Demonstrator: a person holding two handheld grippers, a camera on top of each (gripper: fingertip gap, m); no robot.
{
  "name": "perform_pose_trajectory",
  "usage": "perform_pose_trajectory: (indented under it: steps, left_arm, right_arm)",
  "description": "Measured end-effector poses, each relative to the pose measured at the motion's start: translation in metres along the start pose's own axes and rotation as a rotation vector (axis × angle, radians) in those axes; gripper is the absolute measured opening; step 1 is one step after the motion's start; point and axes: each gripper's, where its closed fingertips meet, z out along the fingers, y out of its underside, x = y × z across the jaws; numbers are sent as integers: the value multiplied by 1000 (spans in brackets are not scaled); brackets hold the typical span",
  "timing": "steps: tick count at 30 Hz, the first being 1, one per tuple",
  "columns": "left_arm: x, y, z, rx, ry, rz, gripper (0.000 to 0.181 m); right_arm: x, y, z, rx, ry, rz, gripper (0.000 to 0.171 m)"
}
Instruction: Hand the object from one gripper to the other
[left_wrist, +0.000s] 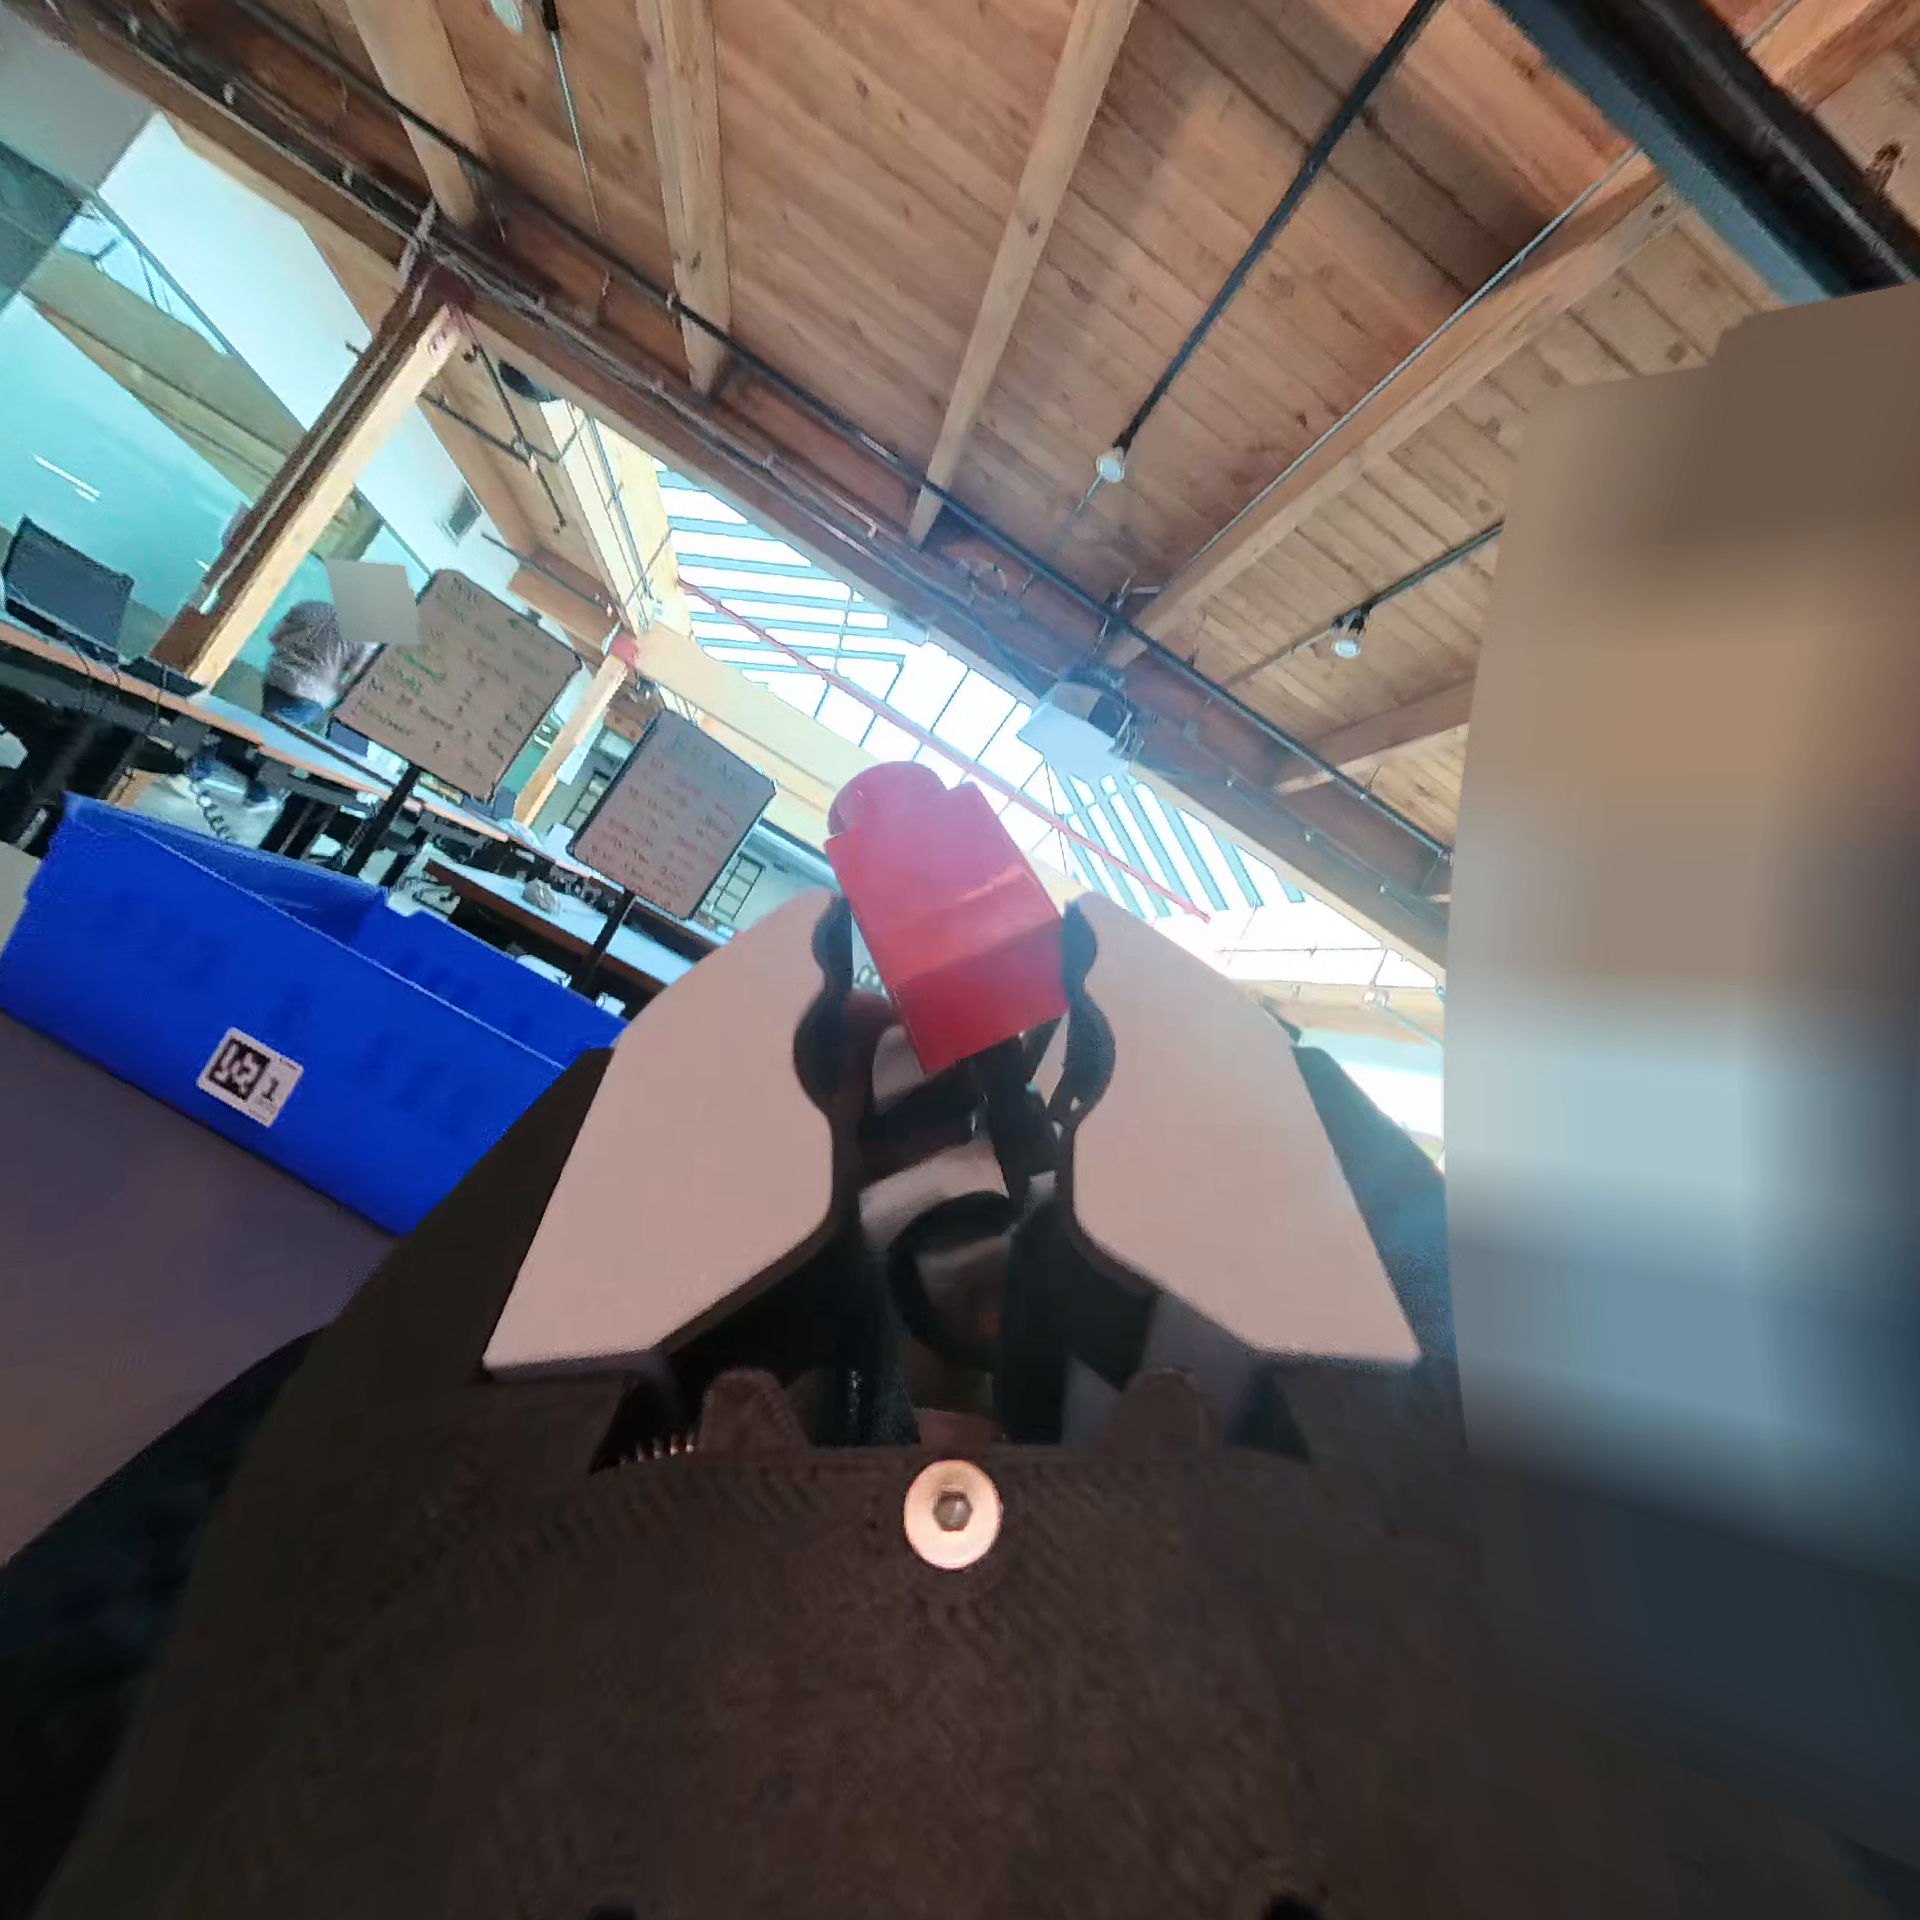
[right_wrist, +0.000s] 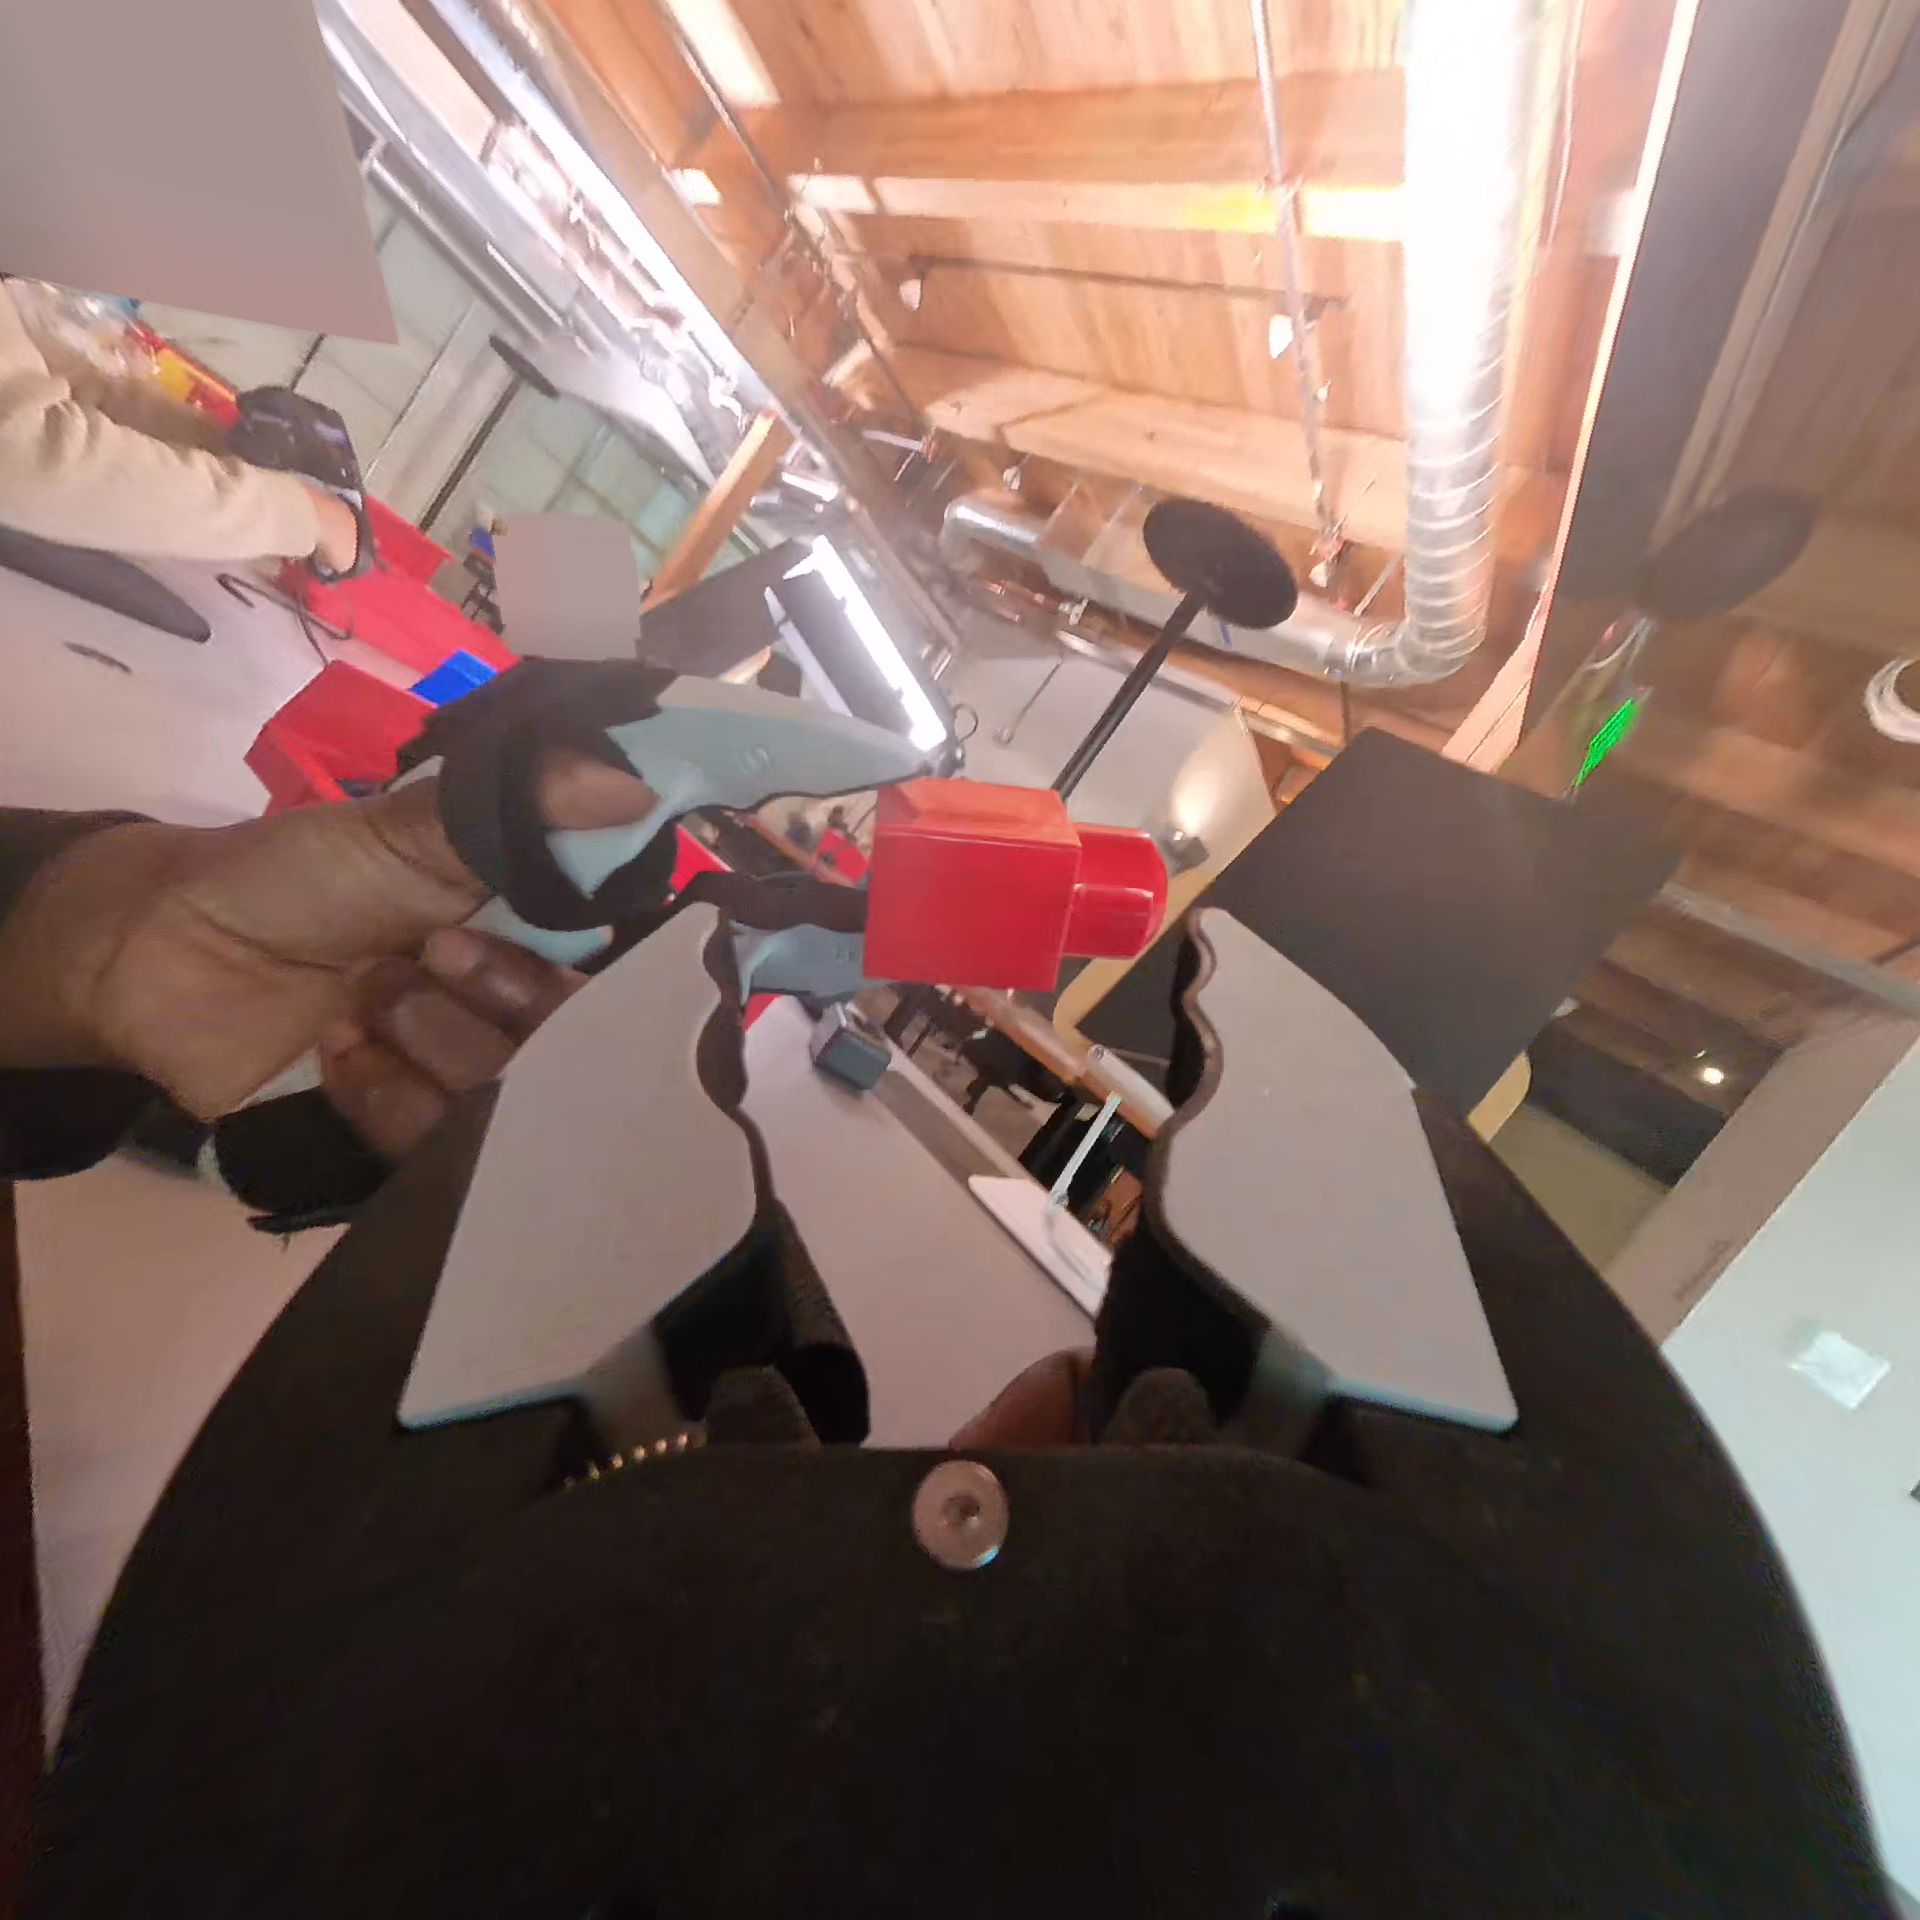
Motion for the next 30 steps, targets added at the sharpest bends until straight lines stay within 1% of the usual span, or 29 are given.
perform_pose_trajectory:
  steps: [2,3,6,8,10,11,13,14,17,18,19,20,21,23,25,27,28,30]
  left_arm:
    - [1,7,2,-30,5,1,37]
    - [1,11,3,-47,6,2,38]
    - [4,20,5,-106,23,12,38]
    - [7,23,6,-146,41,14,39]
    - [13,25,5,-194,86,98,40]
    - [18,27,2,-226,123,194,42]
    - [23,32,-4,-302,153,467,53]
    - [21,33,-8,-340,138,649,55]
    - [8,34,-23,-463,46,1285,58]
    - [4,35,-27,-520,23,1457,58]
    - [0,34,-29,-566,-5,1587,59]
    - [0,34,-31,-593,-15,1675,60]
    - [2,34,-30,-598,-13,1724,60]
    - [7,36,-28,-584,11,1732,58]
    - [9,44,-29,-609,51,1700,52]
    - [8,48,-30,-629,64,1682,42]
    - [8,51,-31,-643,76,1656,33]
    - [9,49,-29,-631,59,1580,33]
  right_arm:
    - [3,5,1,-32,-11,36,85]
    - [5,6,1,-31,-17,49,83]
    - [8,3,-3,7,-34,65,65]
    - [8,-1,-5,23,-57,70,62]
    - [8,-4,-7,25,-97,119,62]
    - [7,-7,-7,35,-126,187,62]
    - [4,-10,-8,33,-210,389,62]
    - [2,-9,-8,17,-257,510,62]
    - [-9,-1,-8,-84,-416,884,62]
    - [-15,2,-9,-127,-475,988,62]
    - [-20,3,-10,-162,-527,1070,62]
    - [-25,5,-12,-193,-570,1131,62]
    - [-30,7,-13,-218,-603,1171,62]
    - [-37,10,-14,-249,-639,1211,62]
    - [-43,13,-14,-278,-661,1232,63]
    - [-48,14,-15,-301,-680,1233,63]
    - [-48,14,-15,-299,-679,1239,63]
    - [-47,13,-15,-291,-691,1237,63]
